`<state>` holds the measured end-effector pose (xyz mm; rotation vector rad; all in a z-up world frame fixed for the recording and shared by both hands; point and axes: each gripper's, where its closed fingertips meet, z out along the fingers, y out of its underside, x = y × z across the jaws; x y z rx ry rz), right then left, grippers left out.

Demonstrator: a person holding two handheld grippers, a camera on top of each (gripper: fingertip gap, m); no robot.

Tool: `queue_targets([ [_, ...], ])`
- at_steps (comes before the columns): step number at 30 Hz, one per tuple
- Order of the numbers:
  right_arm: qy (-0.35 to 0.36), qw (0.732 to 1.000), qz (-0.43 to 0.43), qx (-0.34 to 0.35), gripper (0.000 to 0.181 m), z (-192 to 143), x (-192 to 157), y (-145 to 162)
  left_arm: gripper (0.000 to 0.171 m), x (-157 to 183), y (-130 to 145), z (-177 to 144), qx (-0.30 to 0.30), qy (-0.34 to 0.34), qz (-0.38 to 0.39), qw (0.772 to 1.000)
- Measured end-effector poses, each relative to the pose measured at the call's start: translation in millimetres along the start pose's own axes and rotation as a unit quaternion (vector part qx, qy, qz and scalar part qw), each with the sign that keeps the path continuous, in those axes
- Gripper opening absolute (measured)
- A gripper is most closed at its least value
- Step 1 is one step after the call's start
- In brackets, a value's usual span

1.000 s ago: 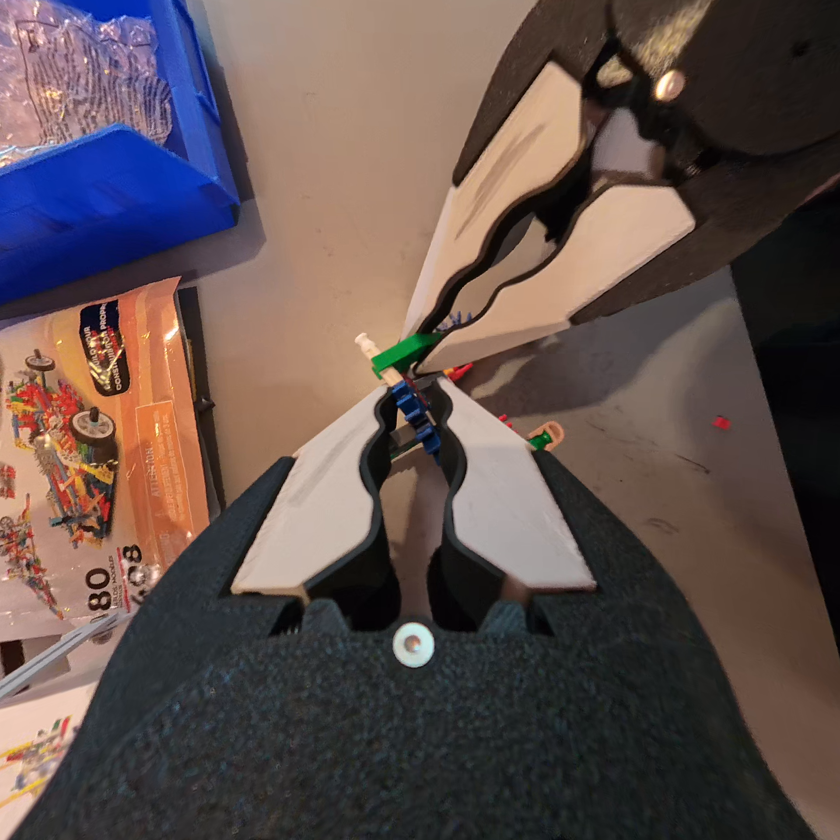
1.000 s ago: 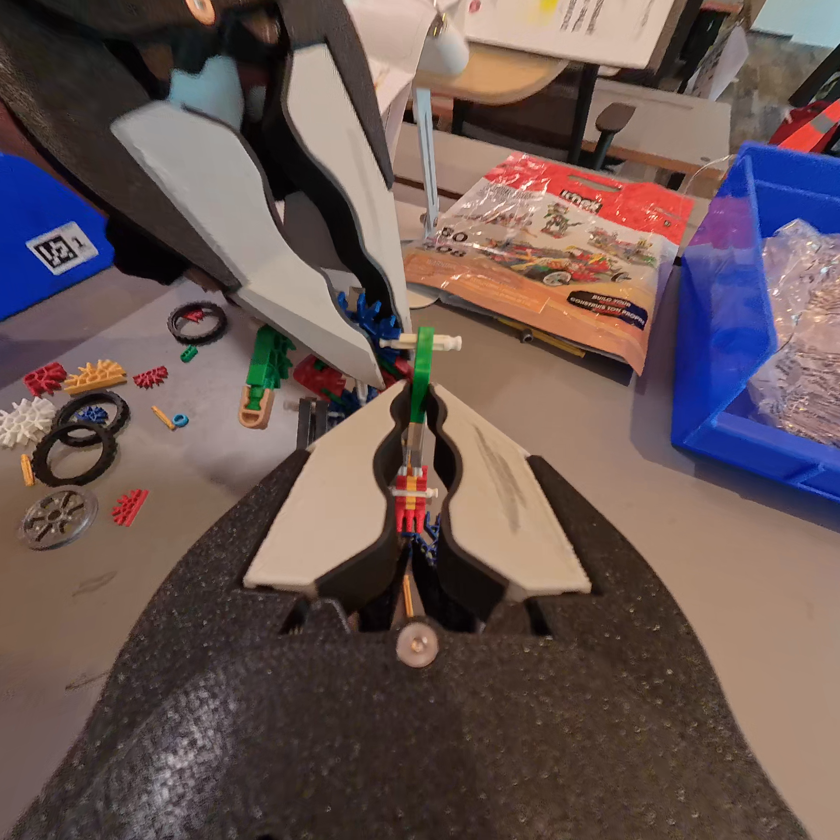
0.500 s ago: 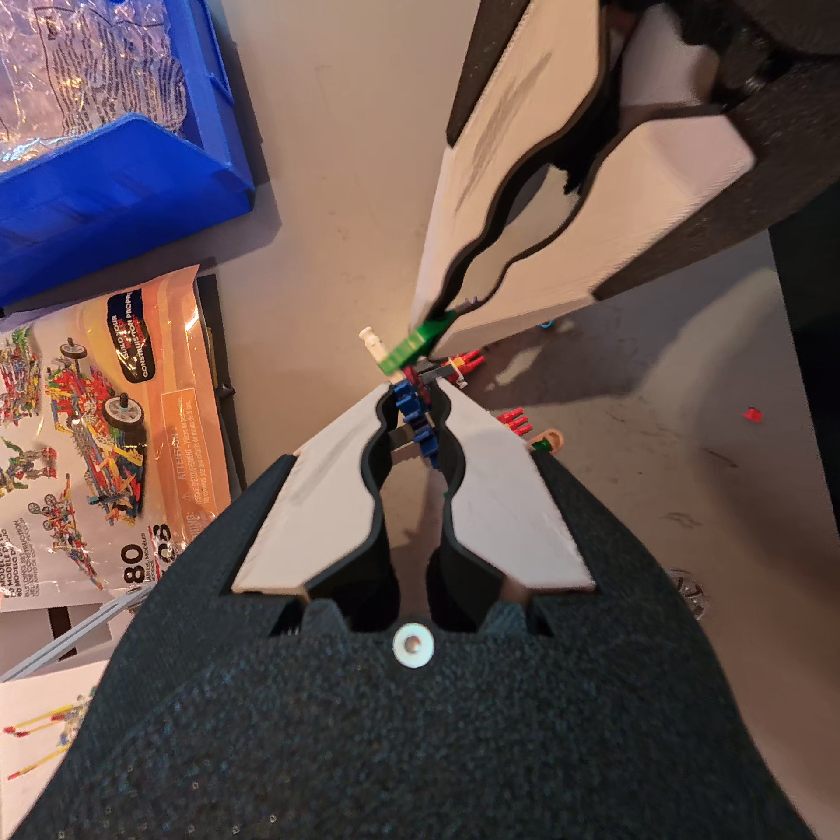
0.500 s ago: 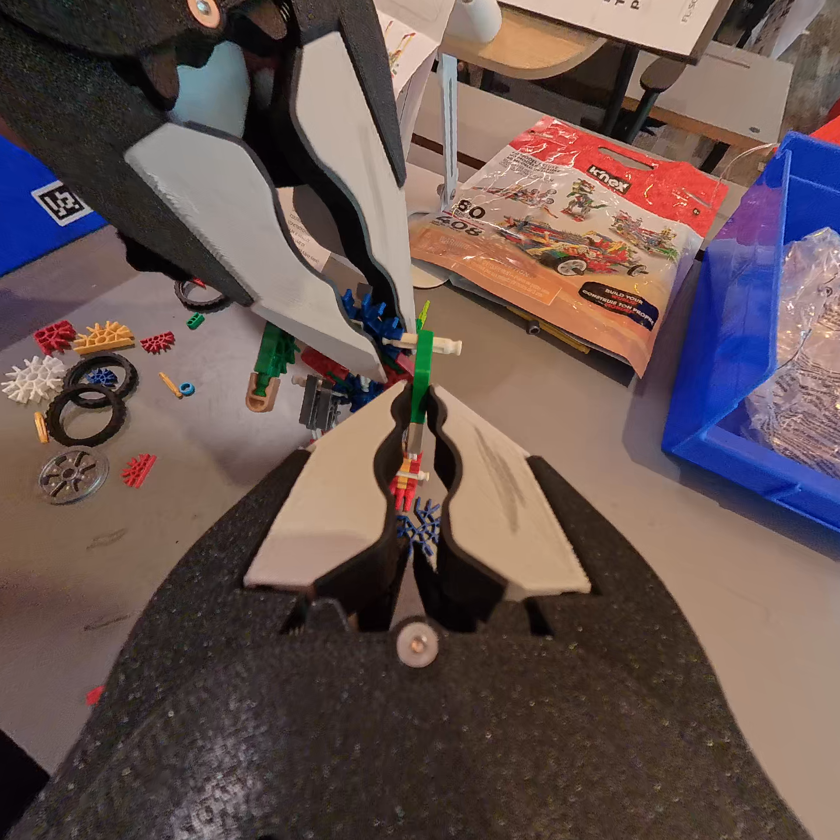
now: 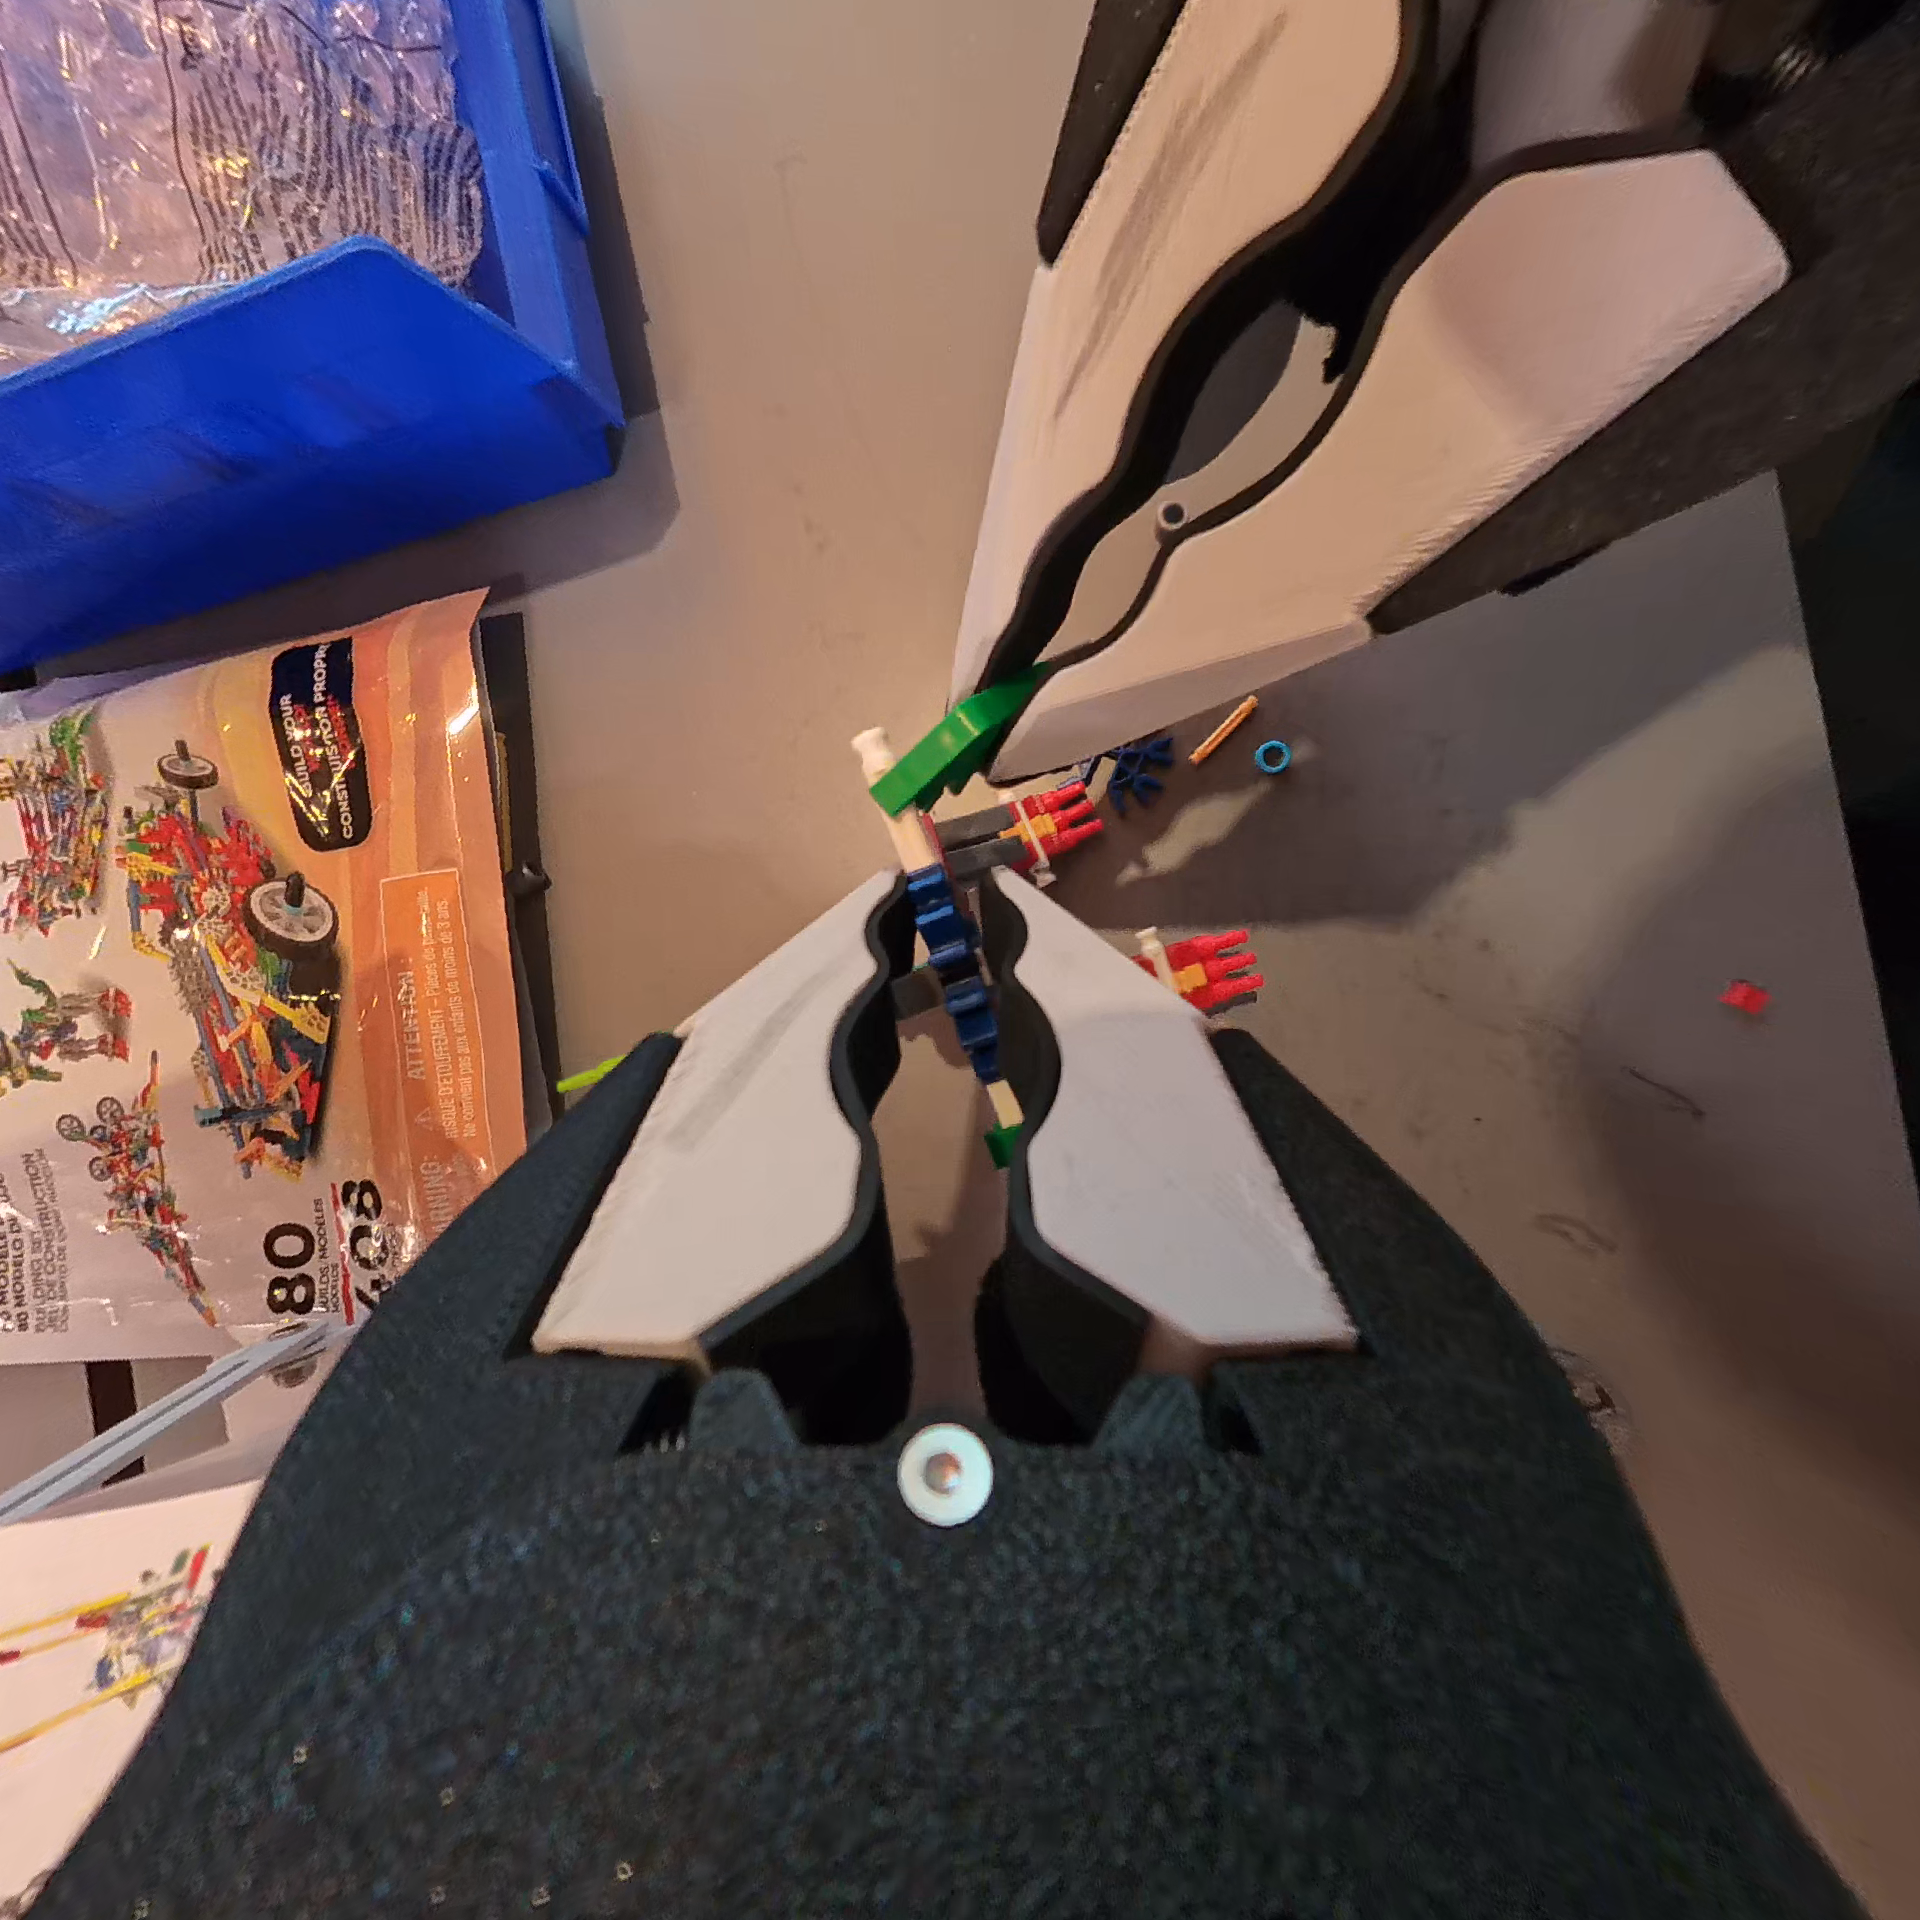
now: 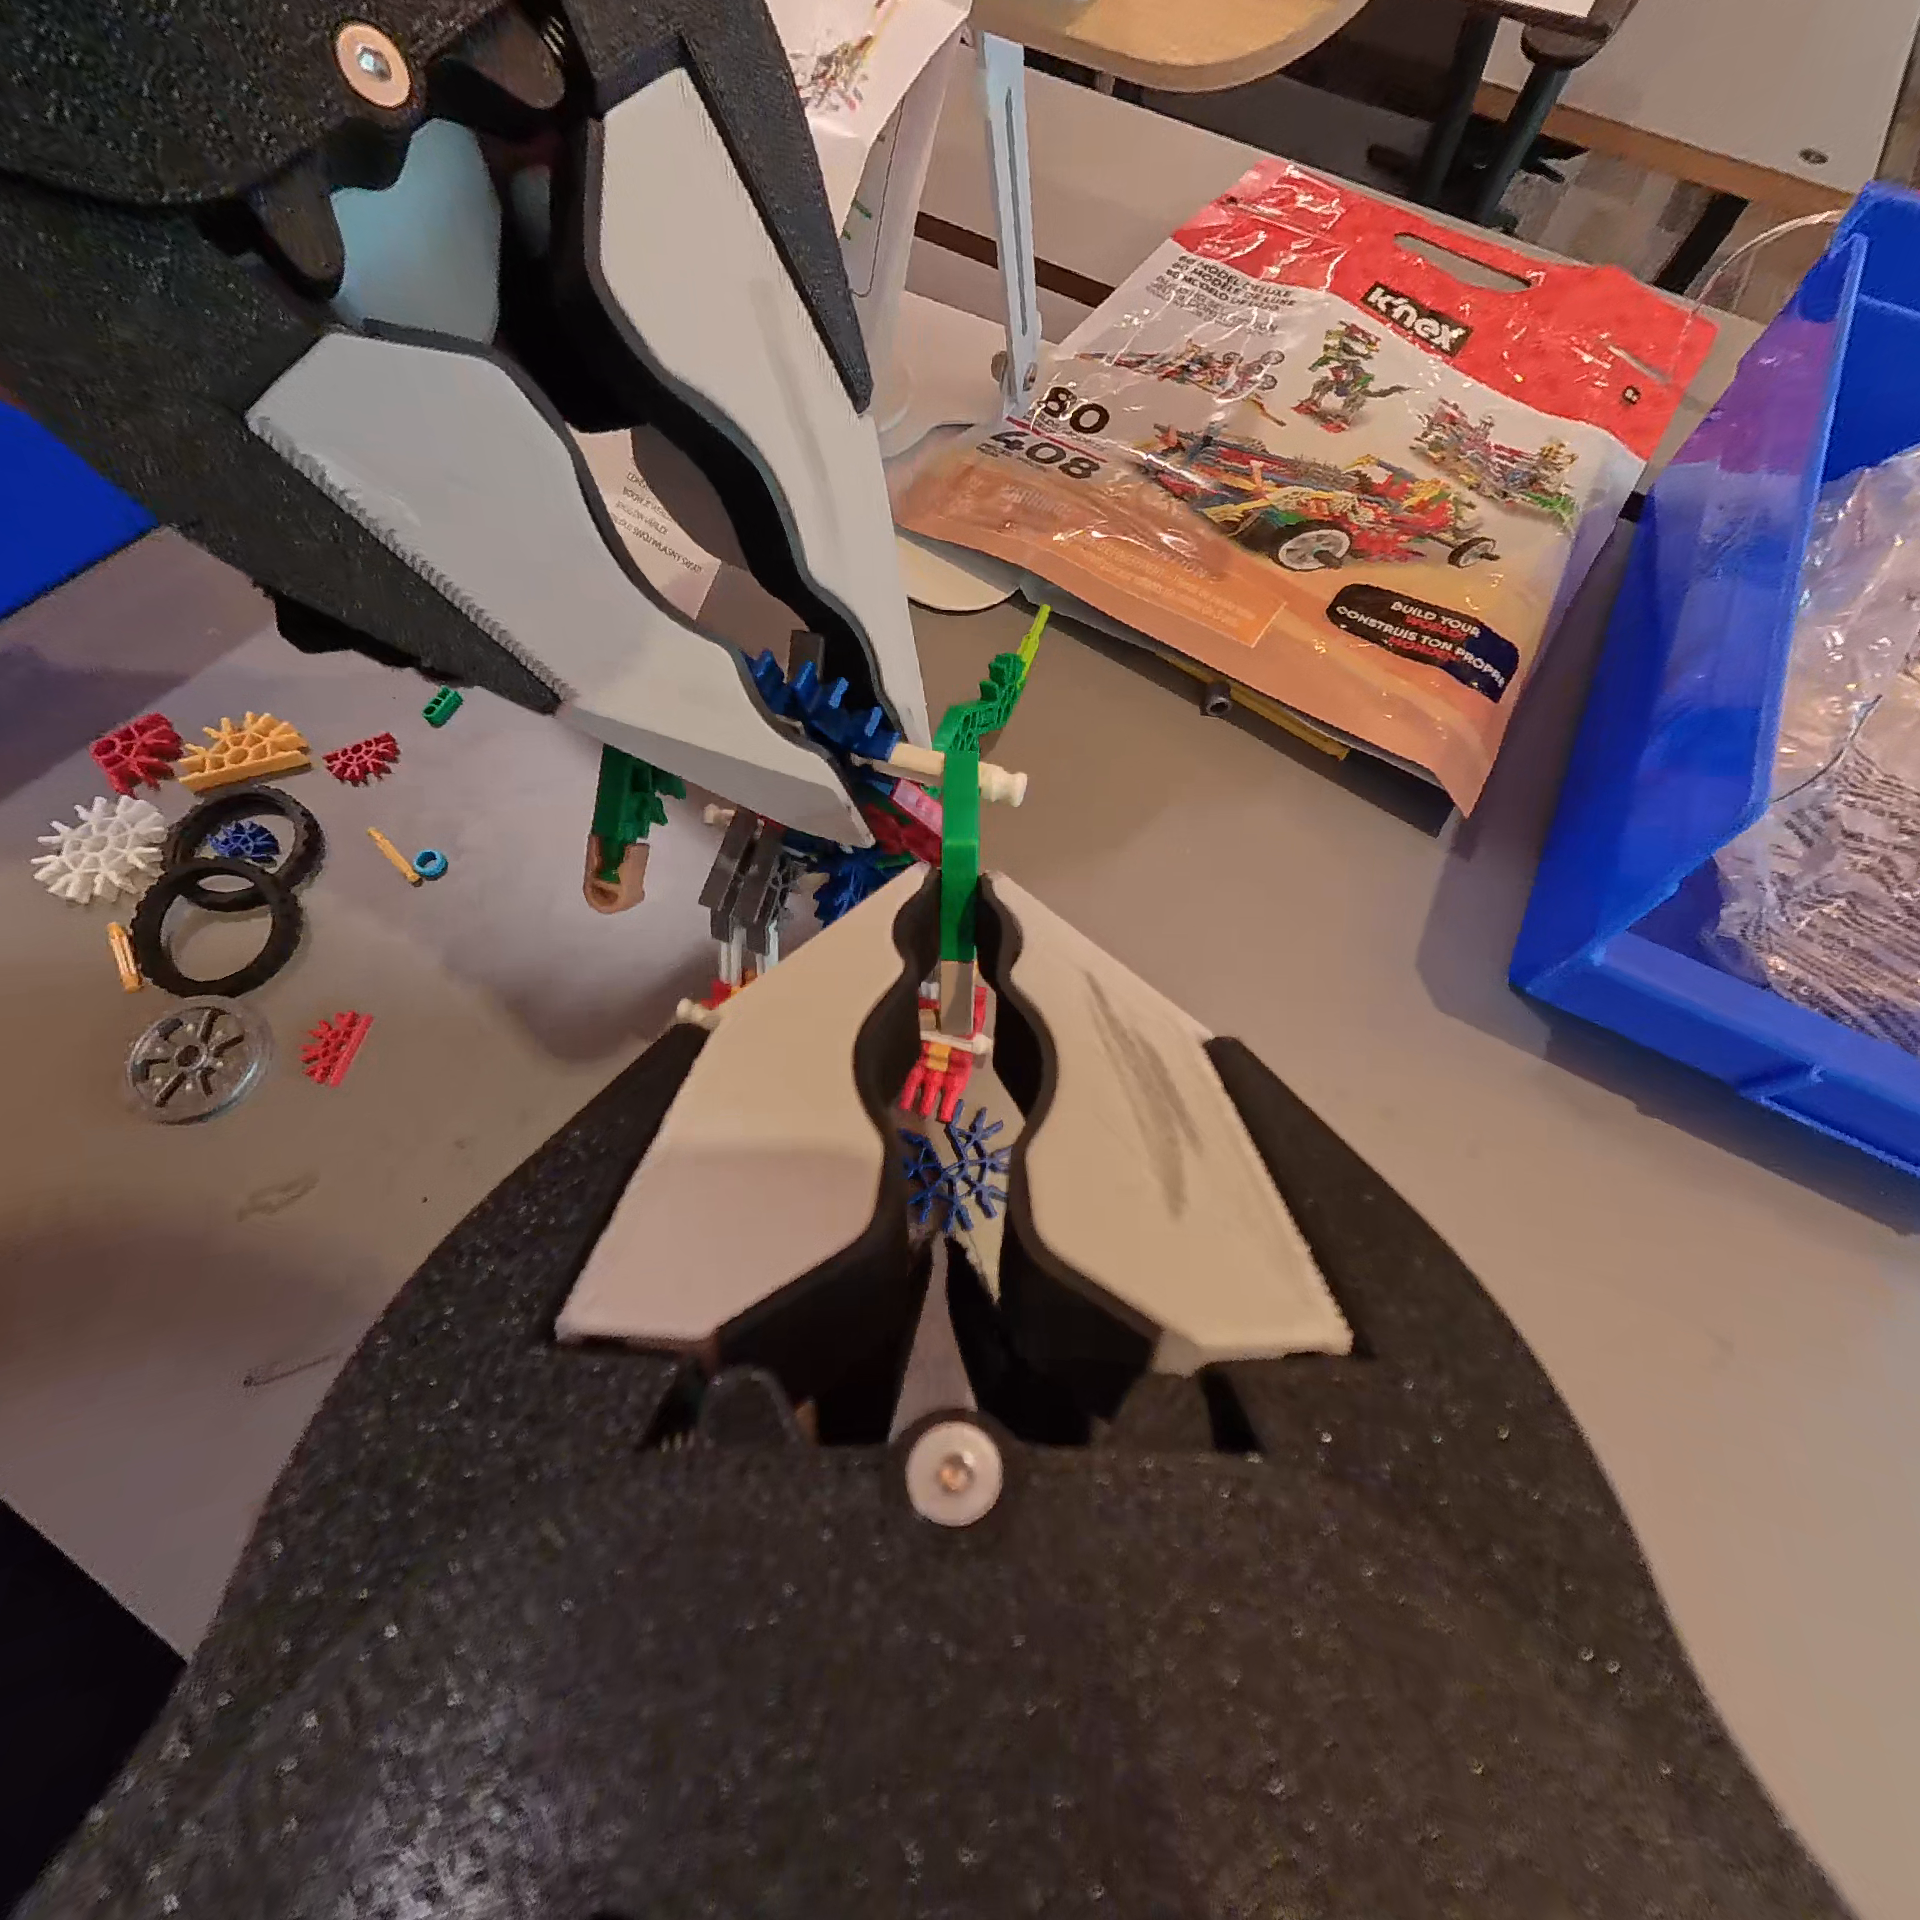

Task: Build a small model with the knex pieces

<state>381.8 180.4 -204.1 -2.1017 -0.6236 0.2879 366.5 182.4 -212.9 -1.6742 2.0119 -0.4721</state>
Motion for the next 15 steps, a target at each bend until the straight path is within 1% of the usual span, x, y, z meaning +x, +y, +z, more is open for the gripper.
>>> queue_targets([
  [5, 0.003, 1.0, -0.022, -0.011, 0.002, 4.6, -5.1, -2.5, 0.009, -1.2, -0.1, 0.2, -0.003, 0.0, 0.017, 1.0],
  [9, 0.005, 1.0, -0.016, -0.01, 0.002, 8.1, -4.2, -2.8, 0.009, -3.3, 0.0, 0.3, -0.009, -0.004, 0.022, 1.0],
  [15, 0.018, 1.0, -0.007, -0.009, 0.003, 8.3, -2.6, -2.0, 0.009, -5.9, -0.3, 1.2, -0.016, -0.019, 0.004, 1.0],
])
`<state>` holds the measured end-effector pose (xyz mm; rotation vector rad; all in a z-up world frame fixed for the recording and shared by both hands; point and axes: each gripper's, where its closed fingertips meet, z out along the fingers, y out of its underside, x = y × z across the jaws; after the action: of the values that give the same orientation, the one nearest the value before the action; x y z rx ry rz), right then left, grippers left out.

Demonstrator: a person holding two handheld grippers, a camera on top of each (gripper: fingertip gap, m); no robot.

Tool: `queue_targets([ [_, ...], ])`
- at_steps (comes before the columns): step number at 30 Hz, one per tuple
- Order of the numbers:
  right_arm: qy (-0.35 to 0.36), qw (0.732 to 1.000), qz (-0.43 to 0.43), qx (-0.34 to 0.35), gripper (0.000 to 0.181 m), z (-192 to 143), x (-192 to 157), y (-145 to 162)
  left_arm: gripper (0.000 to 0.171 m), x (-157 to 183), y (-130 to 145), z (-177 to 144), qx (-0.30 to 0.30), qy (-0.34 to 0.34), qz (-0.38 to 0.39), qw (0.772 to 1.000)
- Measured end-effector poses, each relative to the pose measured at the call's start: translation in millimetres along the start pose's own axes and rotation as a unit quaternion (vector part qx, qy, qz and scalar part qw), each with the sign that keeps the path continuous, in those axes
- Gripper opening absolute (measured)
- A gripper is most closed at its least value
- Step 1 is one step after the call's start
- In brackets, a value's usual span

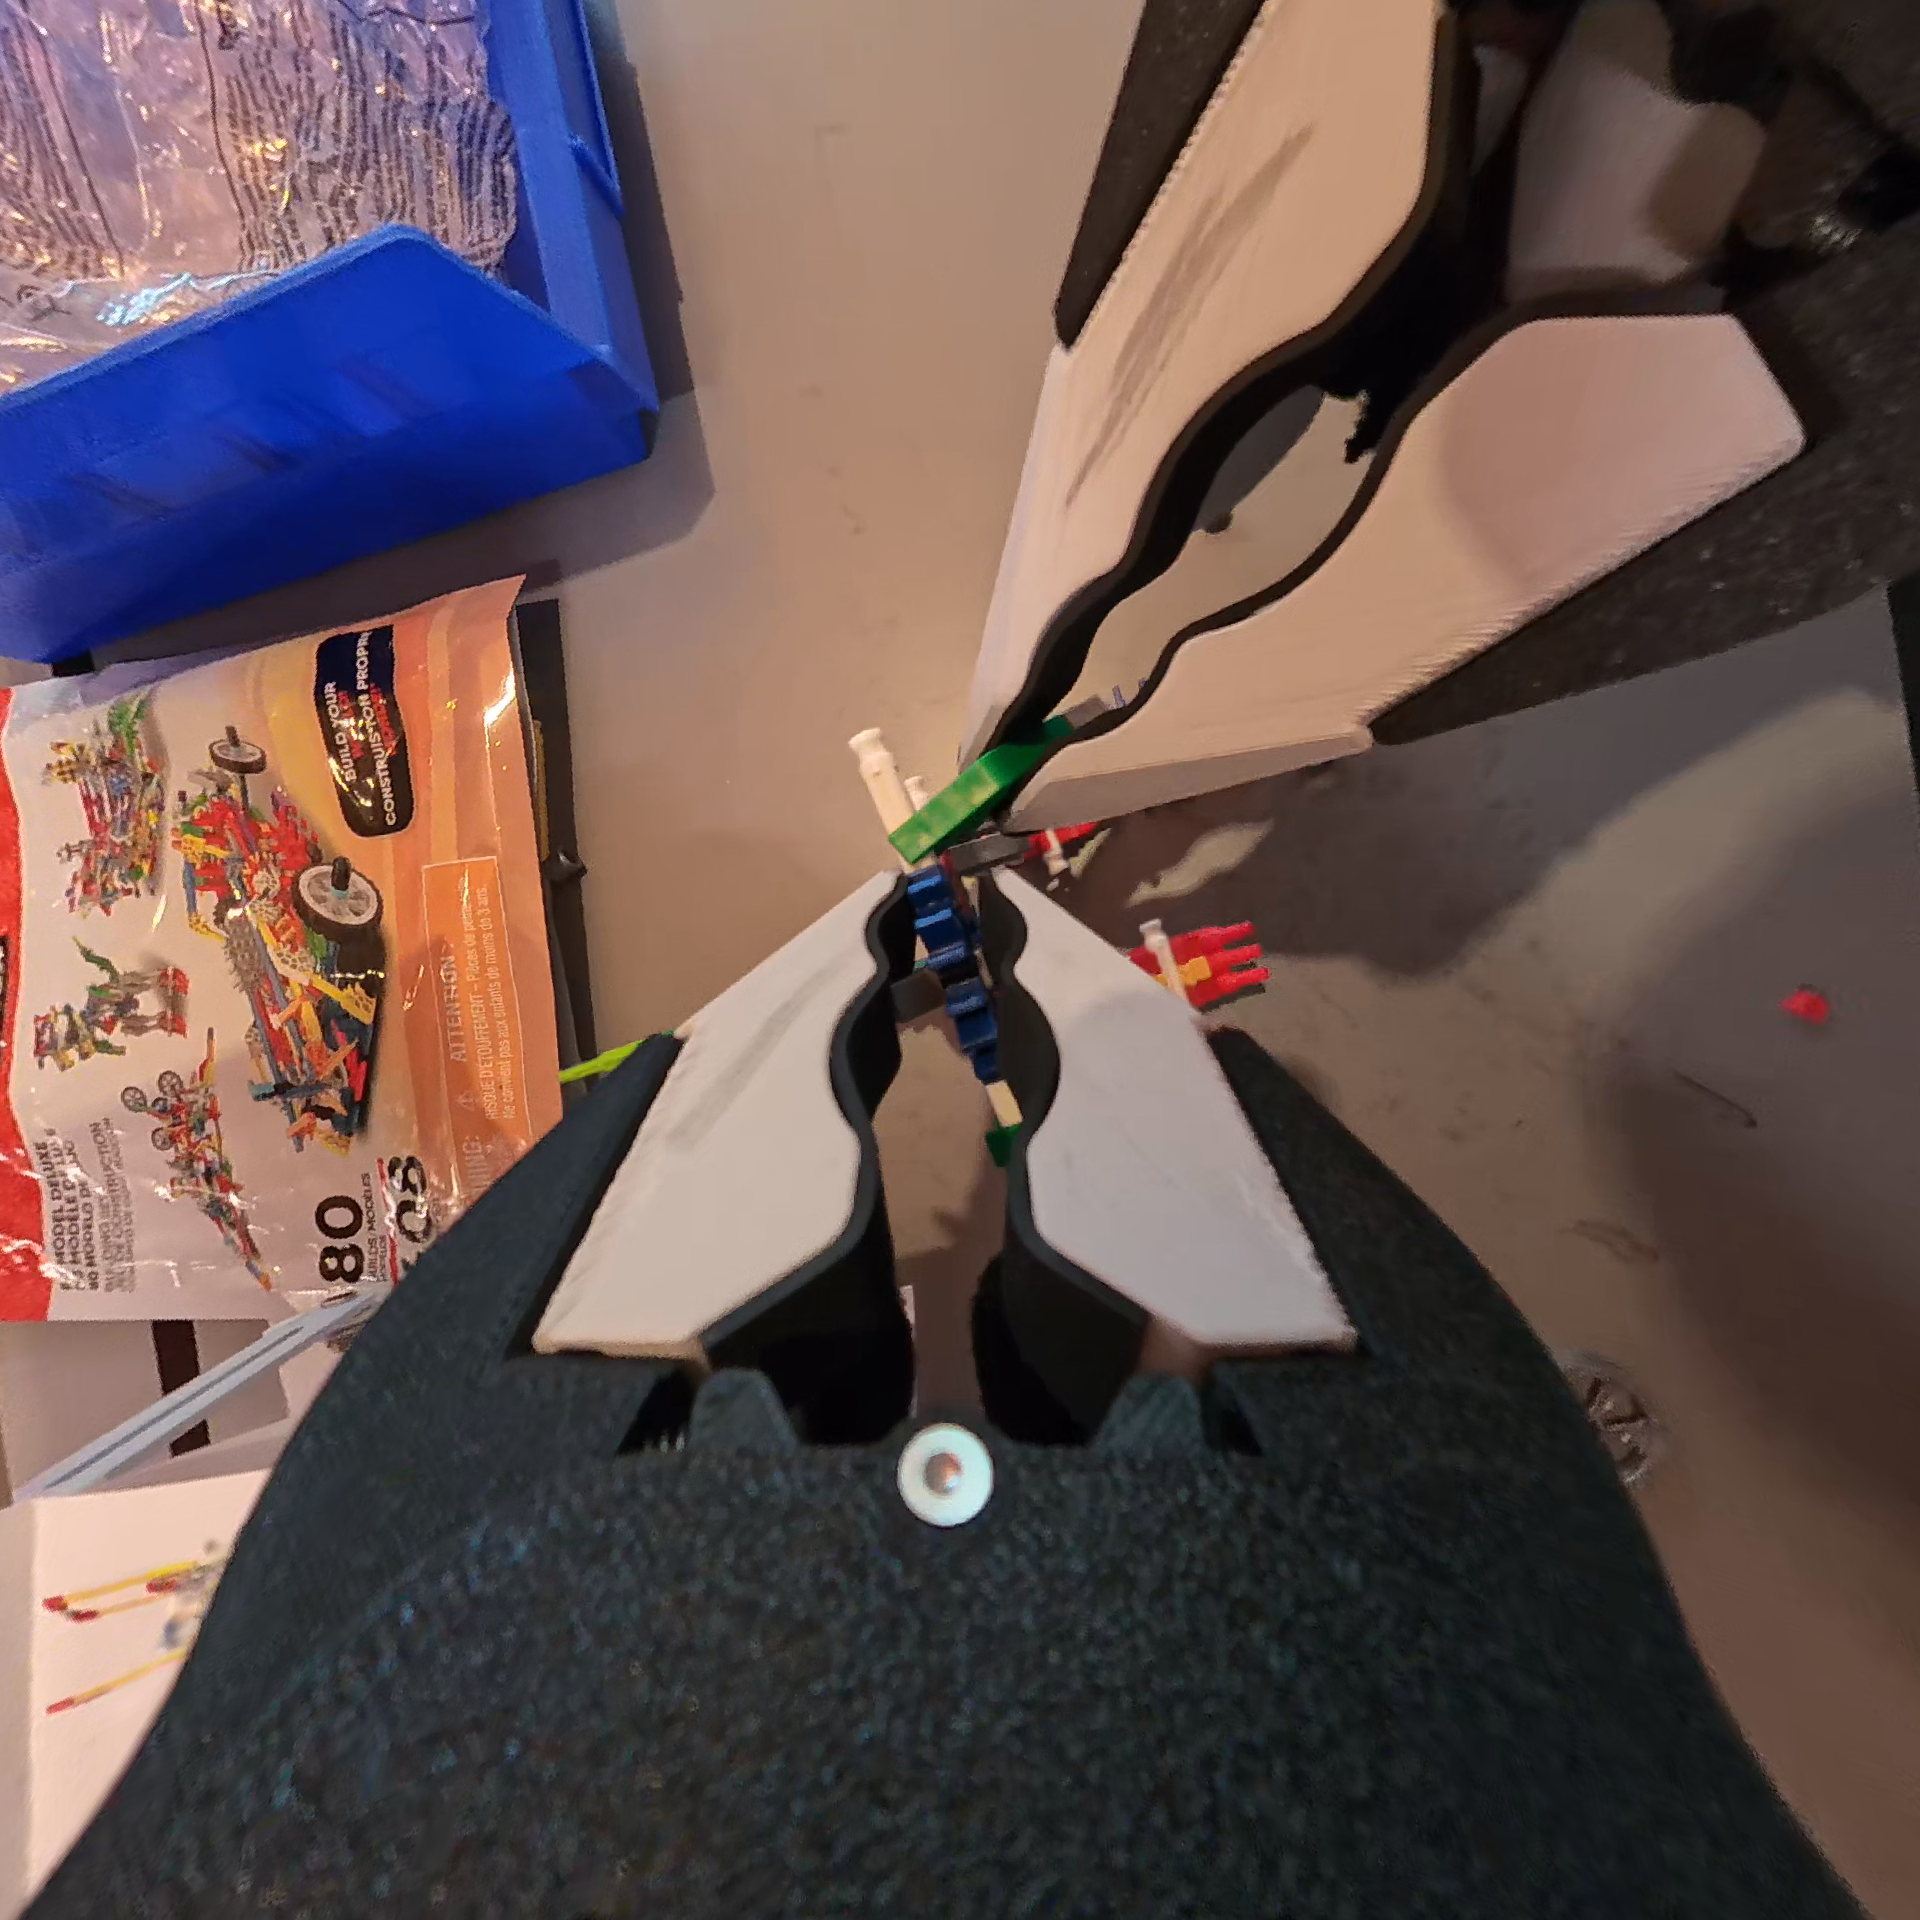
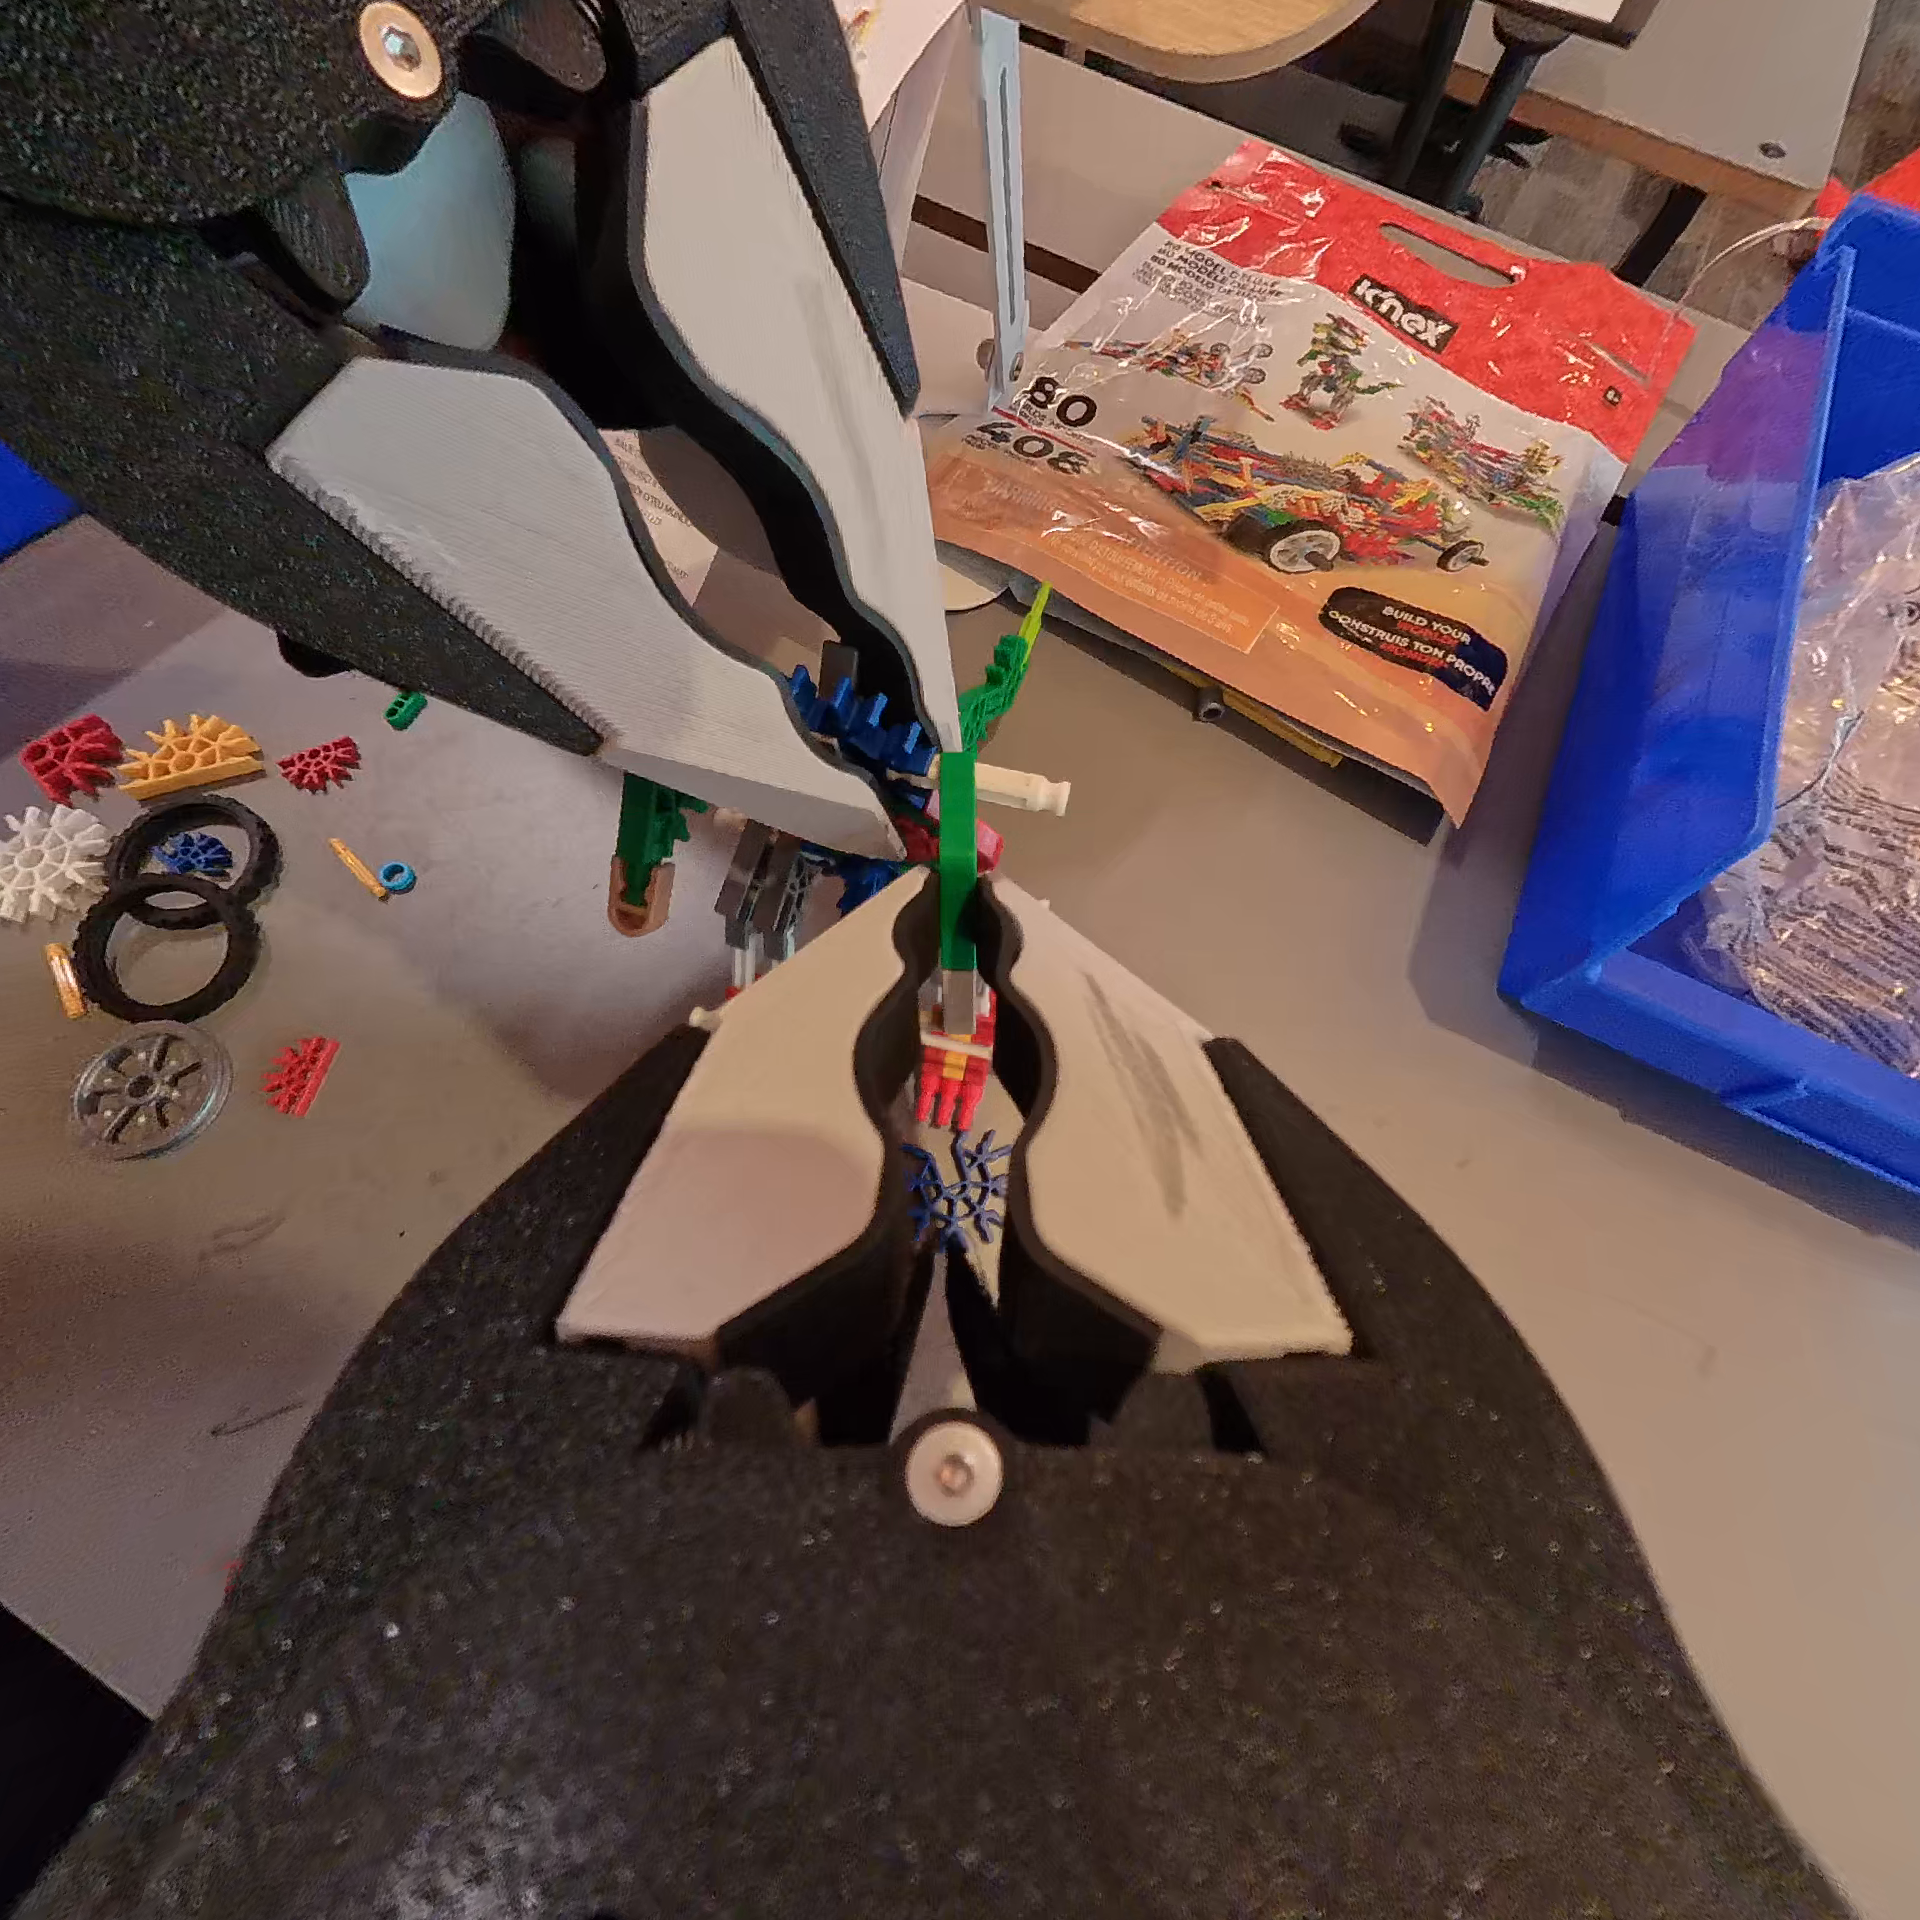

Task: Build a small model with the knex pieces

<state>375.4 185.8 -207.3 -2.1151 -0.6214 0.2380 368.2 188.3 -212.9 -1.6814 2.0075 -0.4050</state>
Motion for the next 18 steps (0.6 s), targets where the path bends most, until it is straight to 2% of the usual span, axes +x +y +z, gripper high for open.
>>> queue_targets([
  [5, 0.012, 1.0, 0.02, 0.006, 0.003, -2.0, 7.7, 0.9, 0.009, 0.5, -1.0, 0.3, -0.002, -0.001, -0.039, 0.999],
  [10, 0.012, 0.999, 0.026, 0.014, 0.004, -1.5, 9.1, -0.9, 0.021, 4.9, -6.1, -0.9, 0.013, 0.013, -0.042, 0.999],
  [18, 0.001, 1.0, 0.013, 0.019, 0.004, 1.8, 10.3, -1.8, 0.023, 2.4, -8.2, 0.1, 0.012, 0.021, -0.055, 0.998],
])
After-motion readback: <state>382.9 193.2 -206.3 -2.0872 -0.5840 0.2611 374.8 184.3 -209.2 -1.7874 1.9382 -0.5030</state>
